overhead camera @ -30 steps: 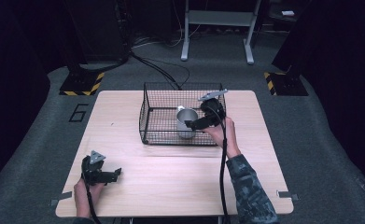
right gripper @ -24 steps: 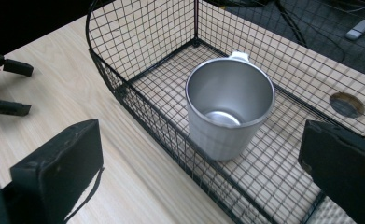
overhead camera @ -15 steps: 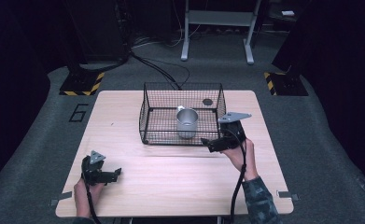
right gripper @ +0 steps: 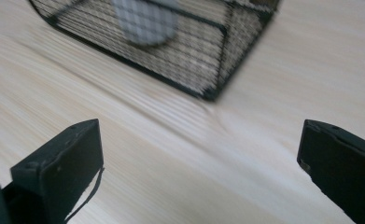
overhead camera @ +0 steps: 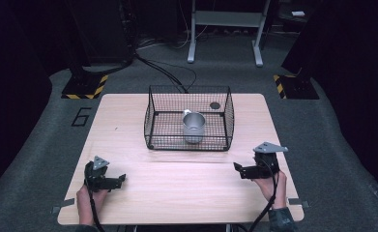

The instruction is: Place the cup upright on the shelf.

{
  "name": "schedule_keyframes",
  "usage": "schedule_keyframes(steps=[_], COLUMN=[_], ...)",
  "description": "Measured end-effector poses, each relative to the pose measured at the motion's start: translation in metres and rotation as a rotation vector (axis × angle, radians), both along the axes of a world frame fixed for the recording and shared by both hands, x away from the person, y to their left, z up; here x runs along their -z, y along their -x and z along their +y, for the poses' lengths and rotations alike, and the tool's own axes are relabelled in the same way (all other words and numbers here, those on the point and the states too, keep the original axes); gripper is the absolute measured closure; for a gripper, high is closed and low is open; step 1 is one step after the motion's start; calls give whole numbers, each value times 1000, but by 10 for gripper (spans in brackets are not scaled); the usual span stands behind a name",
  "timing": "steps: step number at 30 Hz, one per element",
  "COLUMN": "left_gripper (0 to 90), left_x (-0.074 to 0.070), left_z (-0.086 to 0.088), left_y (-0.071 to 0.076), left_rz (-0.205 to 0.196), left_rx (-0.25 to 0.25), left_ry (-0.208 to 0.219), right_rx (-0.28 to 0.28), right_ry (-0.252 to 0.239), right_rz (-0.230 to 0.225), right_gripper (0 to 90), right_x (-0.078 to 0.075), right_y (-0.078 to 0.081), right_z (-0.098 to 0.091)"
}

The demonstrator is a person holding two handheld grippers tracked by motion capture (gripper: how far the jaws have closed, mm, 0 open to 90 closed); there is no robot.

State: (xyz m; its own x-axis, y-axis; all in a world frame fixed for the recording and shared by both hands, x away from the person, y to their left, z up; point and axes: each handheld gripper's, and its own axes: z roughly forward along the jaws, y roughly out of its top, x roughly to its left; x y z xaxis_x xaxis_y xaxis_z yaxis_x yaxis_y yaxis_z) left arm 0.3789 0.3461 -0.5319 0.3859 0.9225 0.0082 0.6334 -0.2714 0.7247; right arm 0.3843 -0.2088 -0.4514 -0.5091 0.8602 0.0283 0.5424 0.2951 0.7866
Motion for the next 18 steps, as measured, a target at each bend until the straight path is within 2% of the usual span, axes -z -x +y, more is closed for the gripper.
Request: schedule_keyframes(steps=[3, 4, 5, 6, 7, 9, 10, 13, 14, 16, 18], left_gripper=[6, 7, 7, 7, 7, 6, 6, 6, 6, 6, 6], left_x=[0, 0, 0, 0, 0, 0, 0, 0, 0, 0, 0], left_z=[0, 0, 0, 0, 0, 0, 0, 0, 0, 0, 0], left_y=[0, 0, 0, 0, 0, 0, 0, 0, 0, 0, 0], left_rz=[4, 3, -3, -3, -2, -1, -3, 0, -2, -1, -1], left_rx=[3, 2, 0, 0, 0, -1, 0, -1, 0, -1, -1], left_ry=[-1, -1, 1, 1, 0, 1, 0, 0, 0, 0, 0], right_rx=[53, 76, 94, 94, 120, 148, 158, 178, 185, 194, 197], right_ry=[-24, -15, -16, -16, -13, 13, 9, 37, 72, 69, 67], right_rz=[44, 62, 69, 69, 74, 73, 82, 85, 64, 89, 85], right_gripper=[0, 0, 0, 0, 0, 0, 0, 0, 0, 0, 0], right_x=[25, 33, 41, 41, 53, 67, 74, 78, 78, 78, 79], right_y=[5, 6, 7, 7, 9, 11, 12, 12, 10, 8, 7], right_z=[-18, -24, -29, -29, -37, -45, -49, -52, -54, -54, -54])
